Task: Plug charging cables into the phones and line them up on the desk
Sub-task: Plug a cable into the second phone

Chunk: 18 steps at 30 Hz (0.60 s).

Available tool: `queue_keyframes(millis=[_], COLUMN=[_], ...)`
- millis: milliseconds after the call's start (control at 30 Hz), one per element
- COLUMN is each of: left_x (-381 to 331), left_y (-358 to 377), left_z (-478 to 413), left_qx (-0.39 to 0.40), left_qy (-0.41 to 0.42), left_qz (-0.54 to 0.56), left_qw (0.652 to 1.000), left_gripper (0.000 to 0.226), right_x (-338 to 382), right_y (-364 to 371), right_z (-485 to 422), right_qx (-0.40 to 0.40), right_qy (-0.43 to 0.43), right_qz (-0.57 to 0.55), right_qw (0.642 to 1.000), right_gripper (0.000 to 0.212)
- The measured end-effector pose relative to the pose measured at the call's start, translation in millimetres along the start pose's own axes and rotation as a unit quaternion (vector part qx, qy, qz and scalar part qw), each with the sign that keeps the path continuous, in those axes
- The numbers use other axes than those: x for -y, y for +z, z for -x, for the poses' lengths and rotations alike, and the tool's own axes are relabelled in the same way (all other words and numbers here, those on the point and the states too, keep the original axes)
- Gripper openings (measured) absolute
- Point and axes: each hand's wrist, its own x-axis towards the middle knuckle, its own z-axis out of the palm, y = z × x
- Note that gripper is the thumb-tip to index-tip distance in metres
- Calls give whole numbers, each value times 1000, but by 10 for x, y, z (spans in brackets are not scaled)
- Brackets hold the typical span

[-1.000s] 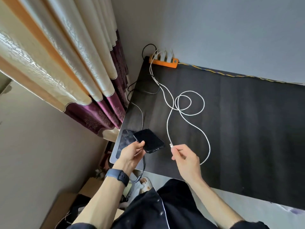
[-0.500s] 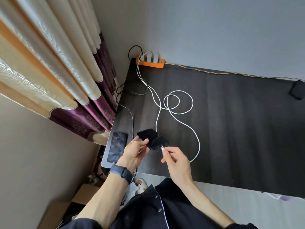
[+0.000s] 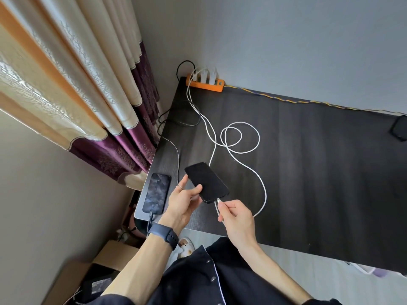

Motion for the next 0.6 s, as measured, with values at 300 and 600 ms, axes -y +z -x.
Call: queue_keyframes(millis=[300,600], left_x=[-42,-96], left_y=[-58,65], left_z=[28,147], left_qx=[74,43], left_qy=[40,75], left_qz=[-51,-96], left_qw=[995,992], left_gripper=[74,70], right_x=[24,59], right_y=[10,34], right_z=[23,72], right_qx=[10,-18], right_qy=[20,-13], right_qz=[-26,-32], right_qw=[999,999], right_gripper=[16,13])
